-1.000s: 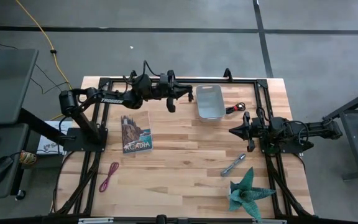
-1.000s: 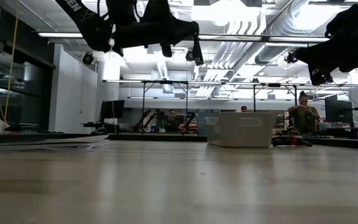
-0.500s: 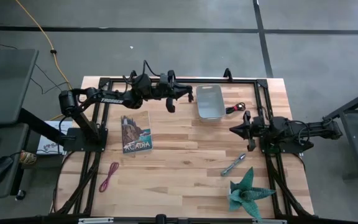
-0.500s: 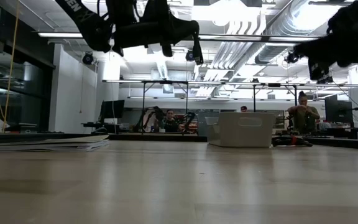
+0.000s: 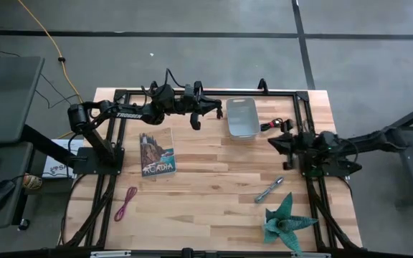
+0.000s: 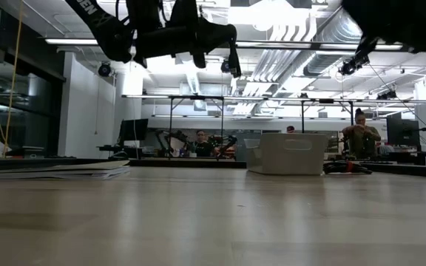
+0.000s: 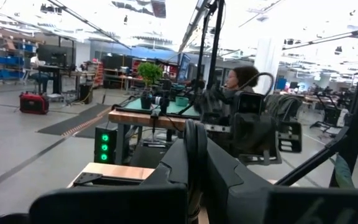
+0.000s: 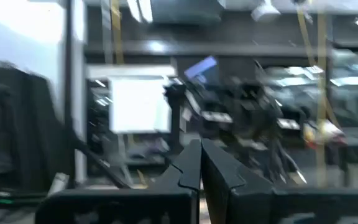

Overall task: Pick and place USB-C Cables
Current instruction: Put the left black usb cable into the white bin

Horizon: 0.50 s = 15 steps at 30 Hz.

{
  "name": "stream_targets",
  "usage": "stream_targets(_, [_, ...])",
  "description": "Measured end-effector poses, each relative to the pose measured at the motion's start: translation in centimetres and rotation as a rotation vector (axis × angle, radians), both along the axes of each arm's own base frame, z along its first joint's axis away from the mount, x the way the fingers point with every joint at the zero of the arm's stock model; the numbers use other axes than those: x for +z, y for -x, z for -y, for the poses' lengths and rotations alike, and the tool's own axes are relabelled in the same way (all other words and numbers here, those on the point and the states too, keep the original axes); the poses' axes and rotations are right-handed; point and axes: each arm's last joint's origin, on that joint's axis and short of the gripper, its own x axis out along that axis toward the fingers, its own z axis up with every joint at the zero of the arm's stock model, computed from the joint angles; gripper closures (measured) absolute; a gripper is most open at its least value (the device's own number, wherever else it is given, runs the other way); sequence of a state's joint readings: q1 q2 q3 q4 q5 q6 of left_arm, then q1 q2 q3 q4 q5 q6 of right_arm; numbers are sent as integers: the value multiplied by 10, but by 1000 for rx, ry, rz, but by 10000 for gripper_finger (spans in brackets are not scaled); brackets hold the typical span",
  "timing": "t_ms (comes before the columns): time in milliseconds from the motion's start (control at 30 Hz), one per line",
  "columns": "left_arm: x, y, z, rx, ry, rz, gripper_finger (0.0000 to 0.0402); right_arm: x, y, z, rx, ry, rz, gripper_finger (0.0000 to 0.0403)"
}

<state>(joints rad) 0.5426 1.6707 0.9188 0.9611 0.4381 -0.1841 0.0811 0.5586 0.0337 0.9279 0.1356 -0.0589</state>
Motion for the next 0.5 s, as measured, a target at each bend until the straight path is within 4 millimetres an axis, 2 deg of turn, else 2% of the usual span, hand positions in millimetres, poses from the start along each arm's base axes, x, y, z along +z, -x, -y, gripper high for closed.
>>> stream_targets(167, [0,0,0,-3,3,1,401,8,-40,8,-132,-94,-140,398])
stream_targets(267, [0,0,1,-25,14,0,401,11,-67,16,-152,-111,-247,376])
stream_targets(500, [0,-3,7,-84,11,-6,401,26,-125,36,-233,-111,-376,256])
